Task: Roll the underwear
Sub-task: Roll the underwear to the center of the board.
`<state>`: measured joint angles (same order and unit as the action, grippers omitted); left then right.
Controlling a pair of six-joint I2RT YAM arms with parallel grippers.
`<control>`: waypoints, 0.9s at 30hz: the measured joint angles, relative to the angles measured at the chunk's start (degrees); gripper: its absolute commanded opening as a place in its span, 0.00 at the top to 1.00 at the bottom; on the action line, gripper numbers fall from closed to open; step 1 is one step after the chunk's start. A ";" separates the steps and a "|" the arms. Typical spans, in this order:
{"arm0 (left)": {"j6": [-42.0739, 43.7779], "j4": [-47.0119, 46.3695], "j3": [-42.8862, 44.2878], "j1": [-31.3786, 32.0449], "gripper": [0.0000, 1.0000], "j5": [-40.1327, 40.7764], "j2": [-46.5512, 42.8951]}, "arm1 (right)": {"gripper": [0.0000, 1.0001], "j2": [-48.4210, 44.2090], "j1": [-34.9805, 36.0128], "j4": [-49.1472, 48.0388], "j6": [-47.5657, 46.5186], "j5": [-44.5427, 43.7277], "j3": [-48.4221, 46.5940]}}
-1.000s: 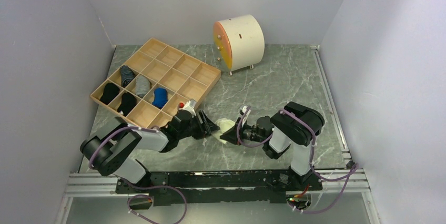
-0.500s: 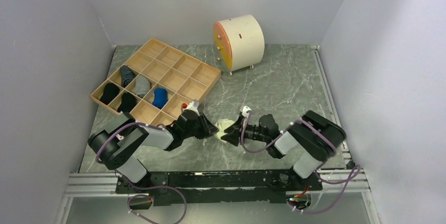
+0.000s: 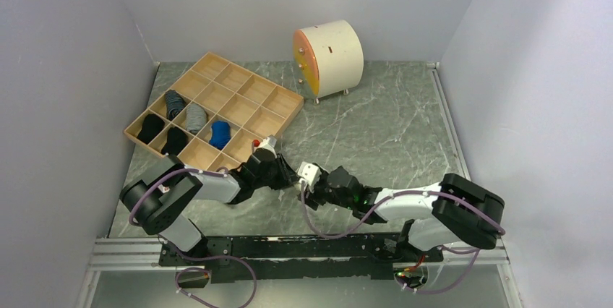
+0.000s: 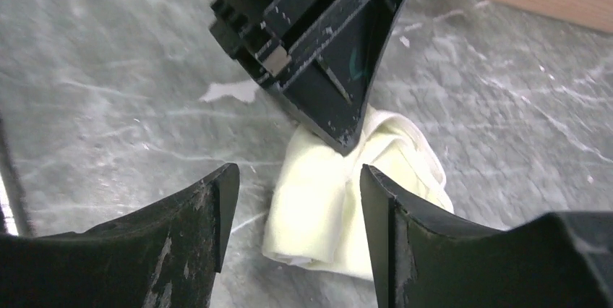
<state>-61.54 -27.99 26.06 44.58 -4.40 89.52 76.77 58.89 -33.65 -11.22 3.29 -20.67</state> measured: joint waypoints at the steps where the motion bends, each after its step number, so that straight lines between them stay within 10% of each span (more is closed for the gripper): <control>1: 0.04 0.02 0.00 0.00 0.71 0.00 0.00 | 0.34 0.46 1.03 0.52 -0.59 -1.90 0.00; 11: 0.66 0.42 0.20 0.04 0.69 0.00 -0.11 | 0.60 9.14 5.88 0.98 -4.57 -15.89 -1.86; 17: 0.70 1.42 0.28 0.07 0.68 0.44 -0.68 | 0.40 9.77 6.21 0.52 -3.15 -16.48 -2.14; 27: 0.92 3.08 0.66 0.15 0.68 1.09 -1.31 | 0.47 9.79 6.73 -1.01 -1.60 -16.17 -2.14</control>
<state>-60.62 -24.91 26.72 44.73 -3.31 88.20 86.56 65.63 -34.65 -12.82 -12.88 -22.81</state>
